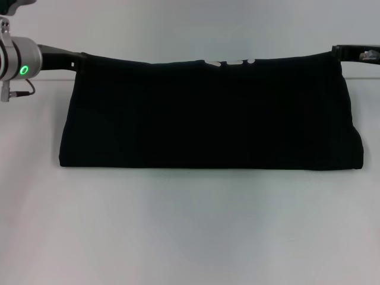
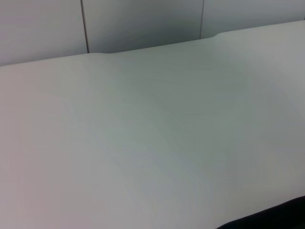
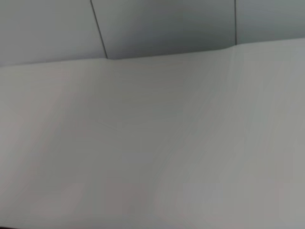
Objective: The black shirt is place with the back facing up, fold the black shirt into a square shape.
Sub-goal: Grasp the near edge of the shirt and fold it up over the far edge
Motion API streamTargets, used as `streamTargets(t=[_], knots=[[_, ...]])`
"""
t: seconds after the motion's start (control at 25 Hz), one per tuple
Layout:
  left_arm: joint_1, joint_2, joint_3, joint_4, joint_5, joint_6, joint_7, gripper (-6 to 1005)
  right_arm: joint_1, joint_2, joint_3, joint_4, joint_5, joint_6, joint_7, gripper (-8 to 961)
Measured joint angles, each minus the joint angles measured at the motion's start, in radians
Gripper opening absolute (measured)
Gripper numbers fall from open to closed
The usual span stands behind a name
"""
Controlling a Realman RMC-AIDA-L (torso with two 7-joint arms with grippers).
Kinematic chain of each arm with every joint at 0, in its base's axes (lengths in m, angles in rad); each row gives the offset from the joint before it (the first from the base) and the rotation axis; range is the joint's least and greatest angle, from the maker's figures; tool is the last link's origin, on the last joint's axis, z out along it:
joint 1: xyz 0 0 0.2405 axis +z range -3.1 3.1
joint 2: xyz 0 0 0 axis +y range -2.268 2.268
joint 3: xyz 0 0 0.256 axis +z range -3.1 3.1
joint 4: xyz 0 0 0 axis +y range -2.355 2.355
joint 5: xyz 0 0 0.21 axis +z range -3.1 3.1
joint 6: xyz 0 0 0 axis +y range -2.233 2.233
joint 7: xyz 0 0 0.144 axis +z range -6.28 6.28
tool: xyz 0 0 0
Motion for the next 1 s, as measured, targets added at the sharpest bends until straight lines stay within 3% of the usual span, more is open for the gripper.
streamTargets(t=[0.8,1.0], knots=[[-0.042,-0.013,0.007,-0.1,-0.008,-0.103,-0.001,4,0.022,0.018,0.001,0.038,0.002,0.072,0.014,11],[-0.045,-0.027,0.007,-0.107,-0.004,-0.149,0.002,42,0.022,0.02,-0.002,0.033,0.002,0.076,0.013,46]])
